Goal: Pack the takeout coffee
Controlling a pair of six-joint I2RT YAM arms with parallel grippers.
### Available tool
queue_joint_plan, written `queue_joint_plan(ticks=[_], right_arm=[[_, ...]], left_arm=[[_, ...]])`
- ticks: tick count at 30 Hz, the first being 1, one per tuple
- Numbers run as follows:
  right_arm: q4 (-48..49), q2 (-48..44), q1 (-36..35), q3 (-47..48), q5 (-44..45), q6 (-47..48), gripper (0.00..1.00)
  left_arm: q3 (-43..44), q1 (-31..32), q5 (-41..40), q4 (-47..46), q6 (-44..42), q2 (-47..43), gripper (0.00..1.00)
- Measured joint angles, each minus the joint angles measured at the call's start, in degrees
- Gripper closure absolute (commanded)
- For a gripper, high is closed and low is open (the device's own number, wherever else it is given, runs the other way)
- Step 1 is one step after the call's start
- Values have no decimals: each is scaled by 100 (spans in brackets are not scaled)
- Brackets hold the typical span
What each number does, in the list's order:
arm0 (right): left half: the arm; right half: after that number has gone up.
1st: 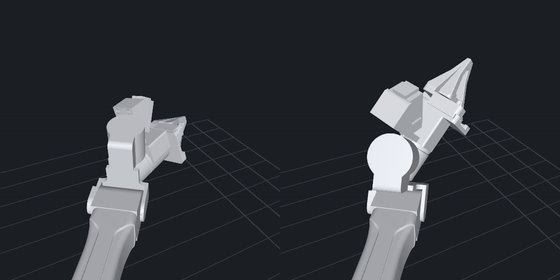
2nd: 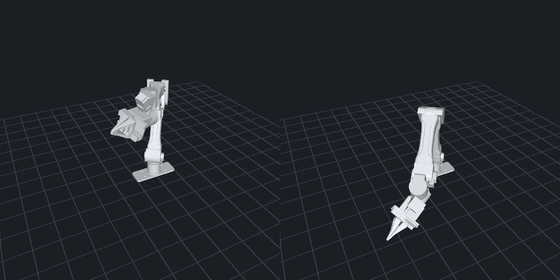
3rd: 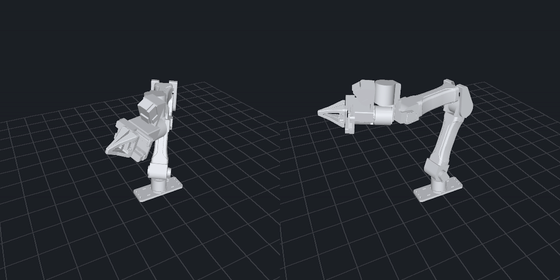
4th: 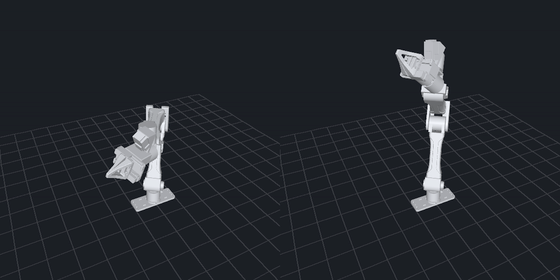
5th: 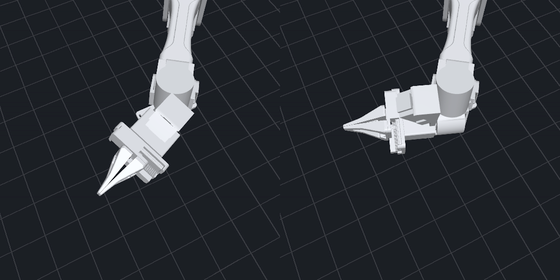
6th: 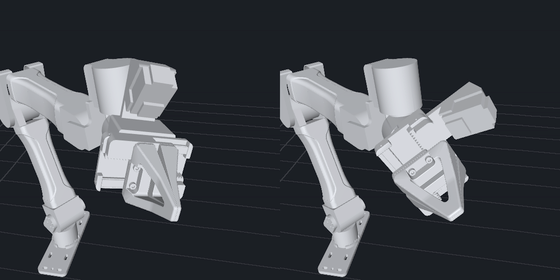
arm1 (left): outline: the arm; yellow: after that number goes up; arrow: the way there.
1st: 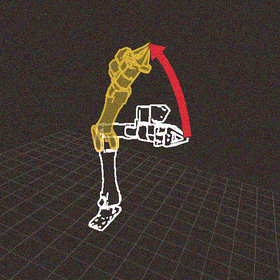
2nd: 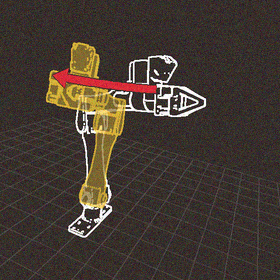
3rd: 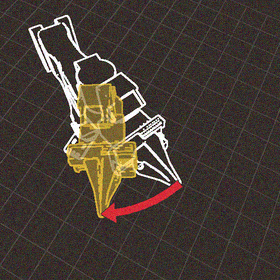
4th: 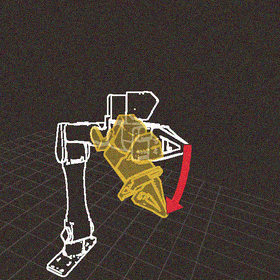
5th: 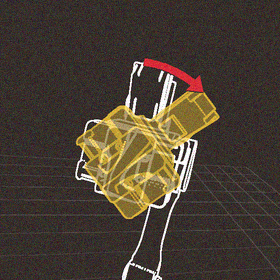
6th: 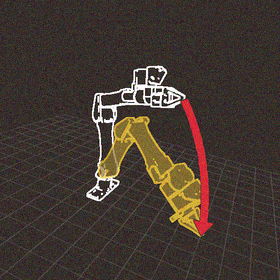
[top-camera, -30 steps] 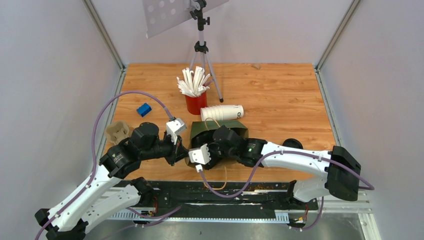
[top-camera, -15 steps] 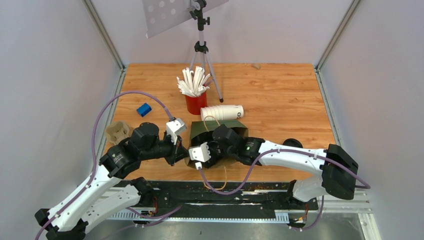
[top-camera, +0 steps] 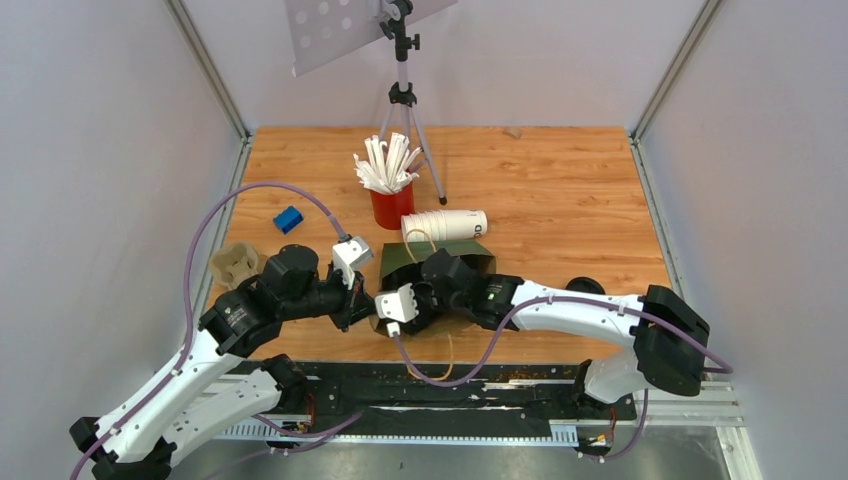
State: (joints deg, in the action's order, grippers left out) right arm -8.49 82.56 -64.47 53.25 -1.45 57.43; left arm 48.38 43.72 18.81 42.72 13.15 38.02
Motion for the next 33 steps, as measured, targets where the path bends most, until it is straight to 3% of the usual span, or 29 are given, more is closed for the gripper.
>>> queue_joint_plan(ticks=[33], right_arm=[[481,173,61,-85,116,-459,30]], left_arm=[[-87,-11,-22,-144,94,-24,98]])
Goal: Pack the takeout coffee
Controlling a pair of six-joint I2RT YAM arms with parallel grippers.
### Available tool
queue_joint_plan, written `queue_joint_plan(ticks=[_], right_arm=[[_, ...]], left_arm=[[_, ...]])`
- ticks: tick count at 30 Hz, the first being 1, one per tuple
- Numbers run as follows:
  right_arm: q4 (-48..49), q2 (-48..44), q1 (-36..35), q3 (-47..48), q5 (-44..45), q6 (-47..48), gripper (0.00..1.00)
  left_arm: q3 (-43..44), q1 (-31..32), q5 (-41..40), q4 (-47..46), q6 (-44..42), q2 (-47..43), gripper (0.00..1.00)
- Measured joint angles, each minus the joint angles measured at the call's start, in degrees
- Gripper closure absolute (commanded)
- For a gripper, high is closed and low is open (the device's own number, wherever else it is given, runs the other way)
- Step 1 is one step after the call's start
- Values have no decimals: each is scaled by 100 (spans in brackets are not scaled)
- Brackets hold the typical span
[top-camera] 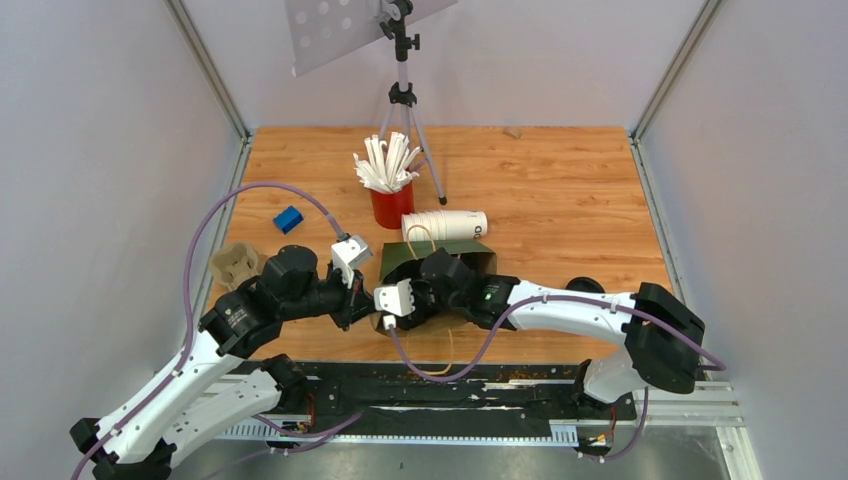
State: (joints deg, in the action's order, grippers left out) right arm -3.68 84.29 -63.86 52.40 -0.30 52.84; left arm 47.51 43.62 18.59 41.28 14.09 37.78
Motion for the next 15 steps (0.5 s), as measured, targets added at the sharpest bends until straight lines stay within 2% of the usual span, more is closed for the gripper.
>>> queue_joint_plan(ticks=[9,15], right_arm=[[118,63,42,-9,42,-7,30],[157,66,42,-31,44,-7,25]], left_arm=[[-9,-28,-72,-33,-2,0,98],[-11,-26,-74,-31,-2,0,98]])
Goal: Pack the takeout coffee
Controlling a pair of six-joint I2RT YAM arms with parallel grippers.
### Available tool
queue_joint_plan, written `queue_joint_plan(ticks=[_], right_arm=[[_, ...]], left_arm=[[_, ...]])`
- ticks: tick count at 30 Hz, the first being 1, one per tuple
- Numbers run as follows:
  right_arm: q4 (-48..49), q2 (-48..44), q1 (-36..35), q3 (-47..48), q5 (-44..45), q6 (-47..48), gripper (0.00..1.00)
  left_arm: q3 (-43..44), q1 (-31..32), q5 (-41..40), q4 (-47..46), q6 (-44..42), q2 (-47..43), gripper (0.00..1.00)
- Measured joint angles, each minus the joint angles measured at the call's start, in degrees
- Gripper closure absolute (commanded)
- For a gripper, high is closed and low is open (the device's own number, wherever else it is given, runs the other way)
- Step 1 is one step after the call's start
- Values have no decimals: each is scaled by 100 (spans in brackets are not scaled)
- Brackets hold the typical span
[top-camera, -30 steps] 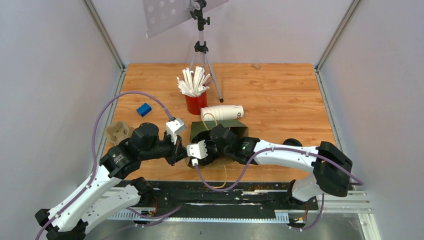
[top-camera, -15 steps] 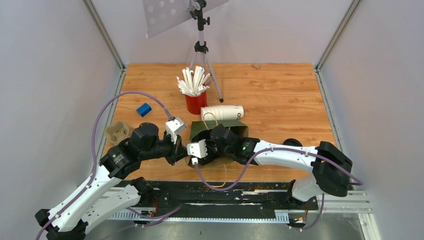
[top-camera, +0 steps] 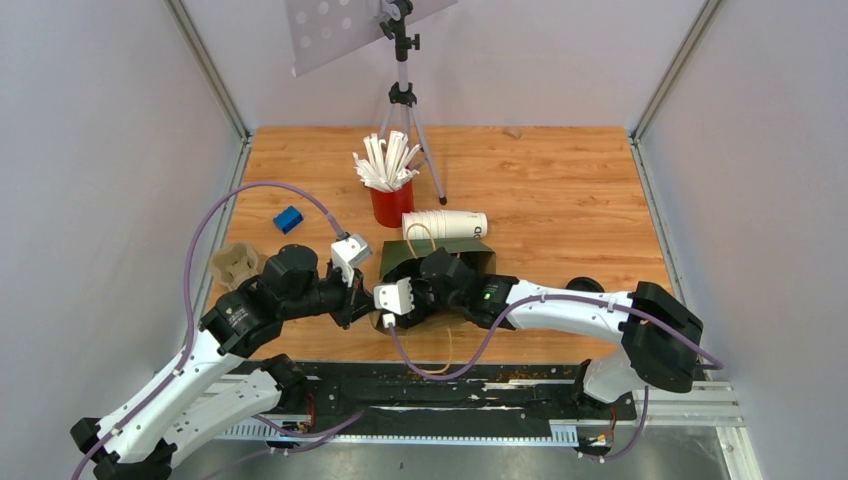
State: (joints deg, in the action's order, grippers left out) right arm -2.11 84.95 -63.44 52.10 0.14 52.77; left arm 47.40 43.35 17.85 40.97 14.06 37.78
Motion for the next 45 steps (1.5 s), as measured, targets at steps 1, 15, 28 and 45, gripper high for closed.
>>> queue_joint_plan(ticks=[1,15,28,45], right_arm=[[0,0,0,0,0,-2,24],[-295,-9,0,142,-7,-2,17],[-748,-70,-2,315,-13,-70,16],[-1556,-267,4,549,-24,-505,15]], left_arm=[[0,0,-2,0,0,0,98],[0,0,-17,-2,0,-2,97],[0,0,-15,-11,13,-26,98],[0,4,31,37,114,-39,98]])
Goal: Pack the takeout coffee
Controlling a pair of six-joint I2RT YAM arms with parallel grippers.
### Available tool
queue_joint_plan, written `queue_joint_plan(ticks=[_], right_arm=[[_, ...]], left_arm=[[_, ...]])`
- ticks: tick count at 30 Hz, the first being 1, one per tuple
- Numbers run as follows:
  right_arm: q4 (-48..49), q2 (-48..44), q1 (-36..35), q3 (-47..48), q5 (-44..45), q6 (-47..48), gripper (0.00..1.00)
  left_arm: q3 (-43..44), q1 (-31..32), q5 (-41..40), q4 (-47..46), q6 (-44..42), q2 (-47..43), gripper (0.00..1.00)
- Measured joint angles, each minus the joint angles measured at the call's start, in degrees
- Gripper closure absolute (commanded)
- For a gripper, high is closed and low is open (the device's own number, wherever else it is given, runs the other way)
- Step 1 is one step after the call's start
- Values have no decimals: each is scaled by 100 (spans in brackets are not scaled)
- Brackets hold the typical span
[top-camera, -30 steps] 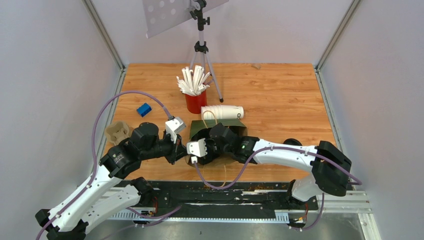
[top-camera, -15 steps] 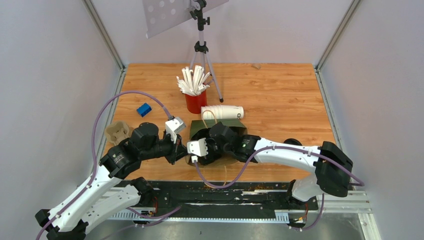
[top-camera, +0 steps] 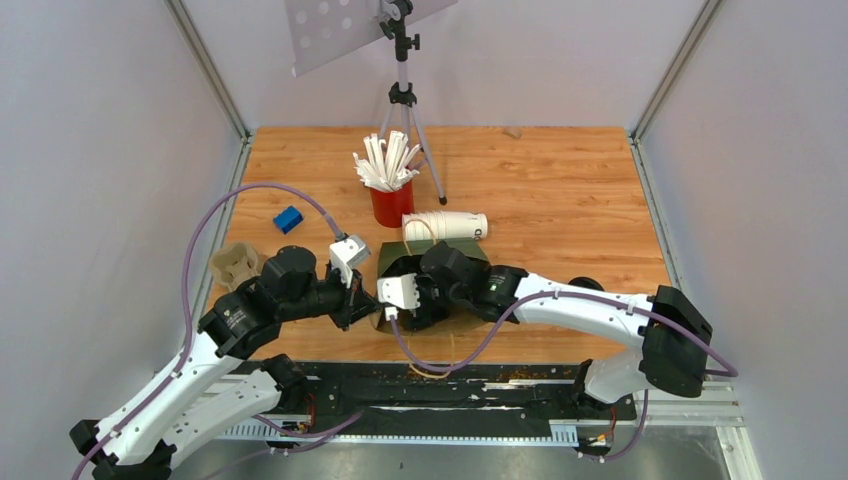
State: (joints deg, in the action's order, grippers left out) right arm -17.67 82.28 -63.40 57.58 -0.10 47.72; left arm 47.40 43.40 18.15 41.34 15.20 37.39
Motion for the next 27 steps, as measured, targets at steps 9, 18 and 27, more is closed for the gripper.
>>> queue_joint_plan(ticks=[9,18,27], right_arm=[[-638,-221,11,348,-275,-234,17],[-1351,-555,4,623,-638,-498,24],[-2264,-640,4,1773,-1377,-1178,28]], left_arm=[[2,2,46,11,127,-44,98],[114,2,90,127,234,-42,98],[378,2,149,396,413,7,98]])
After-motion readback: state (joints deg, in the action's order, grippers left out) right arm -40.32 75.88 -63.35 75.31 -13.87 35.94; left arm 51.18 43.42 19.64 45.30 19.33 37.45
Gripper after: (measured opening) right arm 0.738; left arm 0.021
